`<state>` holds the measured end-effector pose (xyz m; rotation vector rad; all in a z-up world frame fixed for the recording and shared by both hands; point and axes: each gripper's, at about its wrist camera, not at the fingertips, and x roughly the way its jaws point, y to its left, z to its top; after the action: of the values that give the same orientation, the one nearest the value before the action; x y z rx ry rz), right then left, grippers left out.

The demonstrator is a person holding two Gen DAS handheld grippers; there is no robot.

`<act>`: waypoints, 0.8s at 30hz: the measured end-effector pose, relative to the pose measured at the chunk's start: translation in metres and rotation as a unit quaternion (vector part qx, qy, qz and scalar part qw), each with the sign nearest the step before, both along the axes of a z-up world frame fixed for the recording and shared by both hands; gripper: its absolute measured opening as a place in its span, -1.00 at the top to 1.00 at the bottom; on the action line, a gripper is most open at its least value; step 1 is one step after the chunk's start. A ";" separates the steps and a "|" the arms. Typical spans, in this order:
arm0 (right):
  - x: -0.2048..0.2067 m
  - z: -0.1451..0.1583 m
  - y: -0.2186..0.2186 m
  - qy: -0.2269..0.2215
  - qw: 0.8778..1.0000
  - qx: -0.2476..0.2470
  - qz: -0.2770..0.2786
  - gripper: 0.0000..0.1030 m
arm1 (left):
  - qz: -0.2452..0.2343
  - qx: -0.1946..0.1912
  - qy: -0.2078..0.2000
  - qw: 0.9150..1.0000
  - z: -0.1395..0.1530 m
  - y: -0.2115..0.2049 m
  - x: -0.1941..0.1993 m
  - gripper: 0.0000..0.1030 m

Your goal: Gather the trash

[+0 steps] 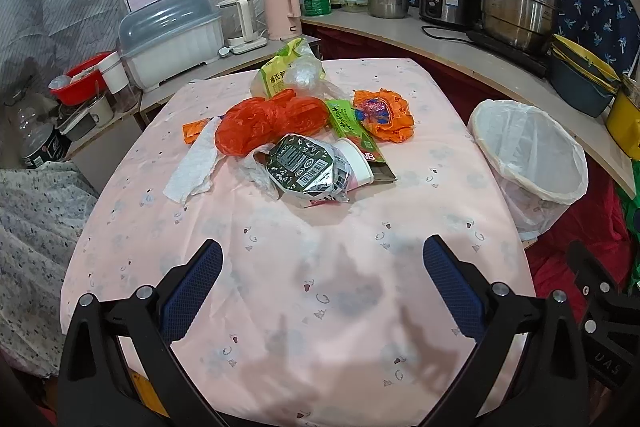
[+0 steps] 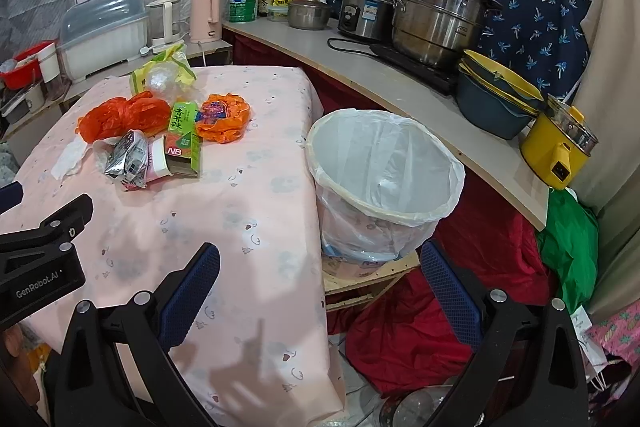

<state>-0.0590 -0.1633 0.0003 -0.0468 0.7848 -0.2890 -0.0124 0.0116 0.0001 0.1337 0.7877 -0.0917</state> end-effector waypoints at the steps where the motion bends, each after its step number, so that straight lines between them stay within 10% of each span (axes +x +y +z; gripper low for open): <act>1: 0.000 0.000 0.000 -0.001 1.000 0.000 0.000 -0.87 | 0.000 0.000 0.000 1.000 0.000 0.000 0.000 -0.86; 24: -0.001 0.002 -0.003 -0.005 1.000 0.001 -0.005 -0.87 | 0.000 0.000 -0.002 1.000 0.000 -0.001 -0.001 -0.86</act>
<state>-0.0603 -0.1667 0.0023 -0.0406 0.7762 -0.2972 -0.0129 0.0104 0.0002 0.1338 0.7845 -0.0922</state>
